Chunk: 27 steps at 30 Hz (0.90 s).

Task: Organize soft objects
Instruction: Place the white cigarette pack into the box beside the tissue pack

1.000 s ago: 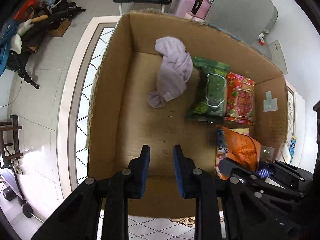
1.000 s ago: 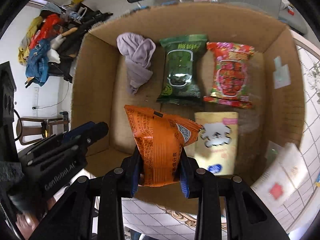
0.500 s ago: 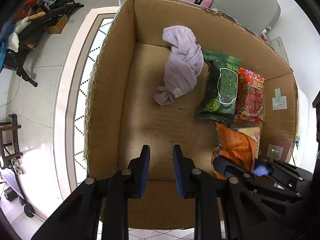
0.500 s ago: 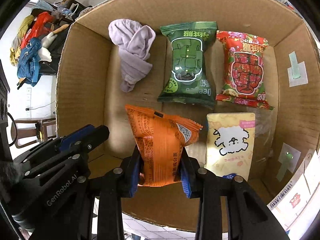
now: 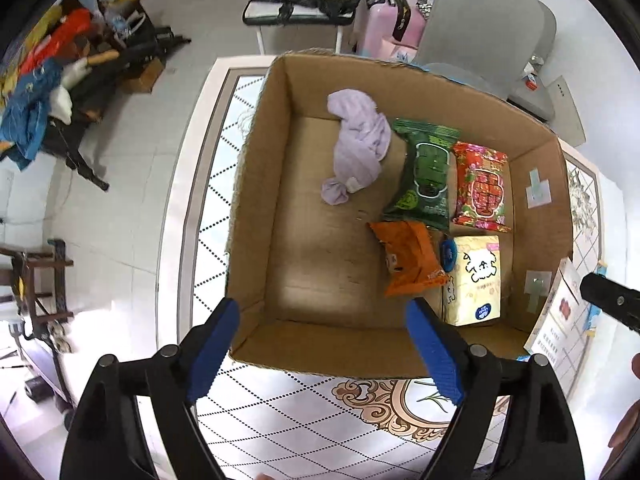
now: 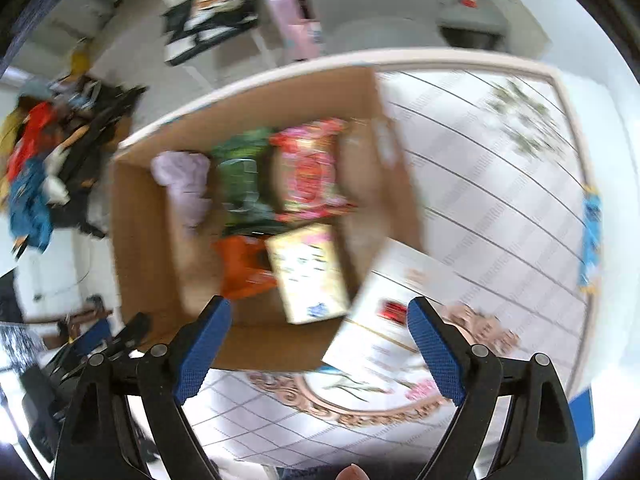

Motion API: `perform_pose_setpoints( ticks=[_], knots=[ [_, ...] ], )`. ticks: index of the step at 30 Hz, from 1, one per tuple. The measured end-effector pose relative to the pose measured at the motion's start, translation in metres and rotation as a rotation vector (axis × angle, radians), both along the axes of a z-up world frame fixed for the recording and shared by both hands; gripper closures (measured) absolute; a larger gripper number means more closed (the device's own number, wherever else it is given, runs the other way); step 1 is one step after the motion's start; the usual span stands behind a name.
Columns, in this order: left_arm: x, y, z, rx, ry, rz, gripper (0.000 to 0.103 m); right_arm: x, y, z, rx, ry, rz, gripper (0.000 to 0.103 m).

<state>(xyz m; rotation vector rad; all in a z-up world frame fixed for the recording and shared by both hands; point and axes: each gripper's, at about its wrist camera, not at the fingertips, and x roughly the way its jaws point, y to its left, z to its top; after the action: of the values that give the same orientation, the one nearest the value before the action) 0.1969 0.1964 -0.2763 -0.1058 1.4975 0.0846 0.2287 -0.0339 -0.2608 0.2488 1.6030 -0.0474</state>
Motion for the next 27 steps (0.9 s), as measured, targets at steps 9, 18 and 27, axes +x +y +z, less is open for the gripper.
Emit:
perform_pose_setpoints(
  ticks=[9,18,27],
  knots=[
    [-0.006,-0.026,-0.003,0.031,-0.023,-0.032,0.008,-0.018,-0.019,-0.043,-0.059,0.088,-0.065,0.01],
    [-0.009,-0.021,-0.008,0.018,-0.017,-0.025,0.008,-0.022,-0.036,-0.069,-0.093,0.115,-0.124,0.043],
    [-0.013,-0.015,0.002,0.035,-0.039,-0.039,0.008,-0.024,-0.022,-0.03,-0.068,0.003,-0.014,0.052]
  ],
)
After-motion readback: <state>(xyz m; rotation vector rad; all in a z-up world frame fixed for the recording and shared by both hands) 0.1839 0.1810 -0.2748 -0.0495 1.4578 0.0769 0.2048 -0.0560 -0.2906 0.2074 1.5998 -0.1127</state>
